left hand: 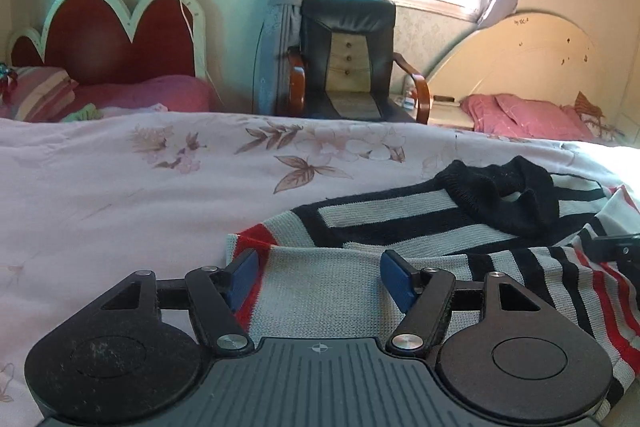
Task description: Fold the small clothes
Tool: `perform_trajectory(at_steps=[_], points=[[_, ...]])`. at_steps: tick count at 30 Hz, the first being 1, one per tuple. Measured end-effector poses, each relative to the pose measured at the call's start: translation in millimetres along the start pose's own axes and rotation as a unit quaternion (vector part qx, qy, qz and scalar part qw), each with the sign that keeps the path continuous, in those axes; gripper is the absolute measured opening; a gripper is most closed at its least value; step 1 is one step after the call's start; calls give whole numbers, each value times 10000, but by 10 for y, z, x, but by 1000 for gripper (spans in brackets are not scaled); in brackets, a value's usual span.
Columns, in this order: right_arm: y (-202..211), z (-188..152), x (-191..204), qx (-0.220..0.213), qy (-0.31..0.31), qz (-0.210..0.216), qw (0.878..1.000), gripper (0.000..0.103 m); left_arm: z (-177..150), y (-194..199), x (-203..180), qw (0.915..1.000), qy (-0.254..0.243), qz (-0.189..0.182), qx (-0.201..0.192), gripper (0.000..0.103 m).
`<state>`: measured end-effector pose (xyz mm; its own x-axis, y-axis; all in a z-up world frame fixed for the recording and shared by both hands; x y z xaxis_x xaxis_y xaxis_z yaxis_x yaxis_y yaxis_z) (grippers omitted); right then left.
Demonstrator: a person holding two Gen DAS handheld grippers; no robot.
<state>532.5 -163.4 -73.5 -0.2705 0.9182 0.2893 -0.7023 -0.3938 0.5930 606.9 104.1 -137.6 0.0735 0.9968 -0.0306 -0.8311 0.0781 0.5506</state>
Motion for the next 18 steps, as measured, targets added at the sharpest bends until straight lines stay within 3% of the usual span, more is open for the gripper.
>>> perform_trajectory(at_steps=[2,6,9,11,14,16,18], points=[[107,18,-2,-163,52,64,9998,21,-67,-41,27,10000,-26,-28,35,69],[52,-61,-126,107,174,-158,9997,15,16,43,34,9998,147,99,17,69],[262,-7,-153,-115,37,-275,9995,24,95,327,-218,9993,58,-223,-296,69],[340,-17,-88,-217,2,-117,9997,24,62,409,-507,9984,-91,-498,-258,69],[257,-143,103,43,121,81,9999,24,-88,418,-969,9961,-281,-835,-65,69],[217,-246,178,184,319,24,9993,23,-244,362,-1098,9957,-462,-784,149,69],[283,-311,99,149,389,-197,9989,19,-361,418,-989,9968,-411,-679,71,69]])
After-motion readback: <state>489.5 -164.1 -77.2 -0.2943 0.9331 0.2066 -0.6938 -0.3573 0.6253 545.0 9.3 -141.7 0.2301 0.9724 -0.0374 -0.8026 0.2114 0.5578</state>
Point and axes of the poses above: each gripper's, at about its wrist camera, not at the fingertips, and y roughly against the way its jaws point, x to its left, z to its top, the point moved 5 cm from there along -y, roughly the way its jaws point, and after that the axes turned 4 degrees about -x, right-handed, at the moved point
